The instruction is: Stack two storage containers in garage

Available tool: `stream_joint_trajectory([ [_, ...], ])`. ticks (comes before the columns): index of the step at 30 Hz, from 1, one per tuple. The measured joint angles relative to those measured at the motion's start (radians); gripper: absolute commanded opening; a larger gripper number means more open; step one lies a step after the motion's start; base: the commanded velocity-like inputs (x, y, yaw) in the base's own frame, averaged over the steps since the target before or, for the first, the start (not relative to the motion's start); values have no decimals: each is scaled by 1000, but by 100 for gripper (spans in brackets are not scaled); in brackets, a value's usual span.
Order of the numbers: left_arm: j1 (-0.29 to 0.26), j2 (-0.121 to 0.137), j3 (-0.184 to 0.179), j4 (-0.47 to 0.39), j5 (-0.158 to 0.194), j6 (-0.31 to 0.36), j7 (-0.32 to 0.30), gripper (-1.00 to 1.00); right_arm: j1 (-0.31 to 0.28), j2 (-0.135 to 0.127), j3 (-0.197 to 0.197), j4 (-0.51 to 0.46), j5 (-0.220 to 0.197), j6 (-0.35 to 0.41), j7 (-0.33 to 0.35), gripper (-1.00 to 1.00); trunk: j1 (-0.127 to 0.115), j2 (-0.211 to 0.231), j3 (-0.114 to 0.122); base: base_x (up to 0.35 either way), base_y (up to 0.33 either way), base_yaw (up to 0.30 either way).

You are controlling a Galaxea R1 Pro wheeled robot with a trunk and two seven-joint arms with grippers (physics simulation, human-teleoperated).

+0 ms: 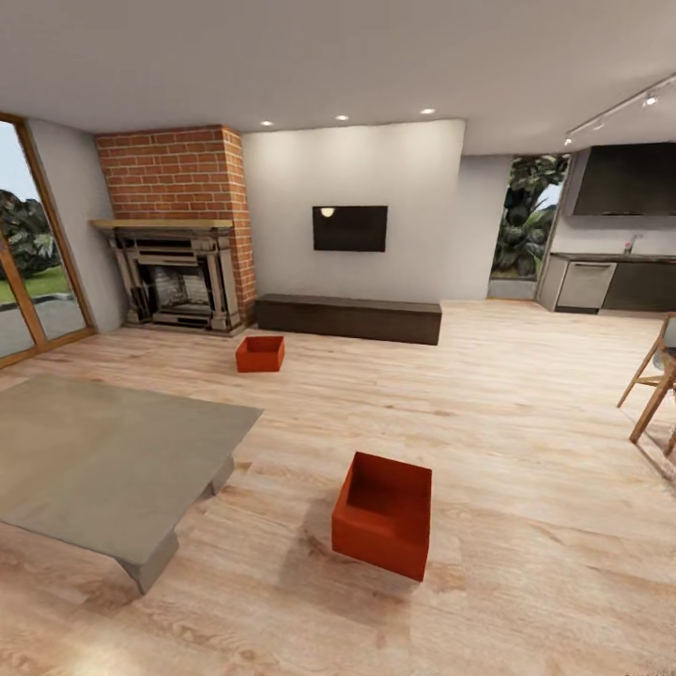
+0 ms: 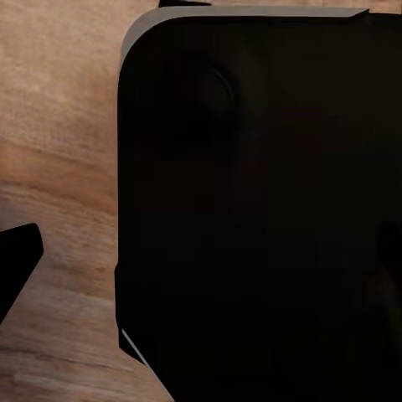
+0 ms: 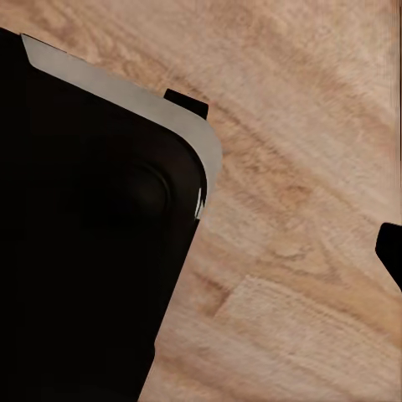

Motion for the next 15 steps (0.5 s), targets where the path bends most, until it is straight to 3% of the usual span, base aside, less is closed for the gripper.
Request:
stream_joint_trajectory([
  [15,0,0,0,0,-1,-1,0,100,0,0,0,0,0,0,0,100,0,0,0,23,1,-245],
])
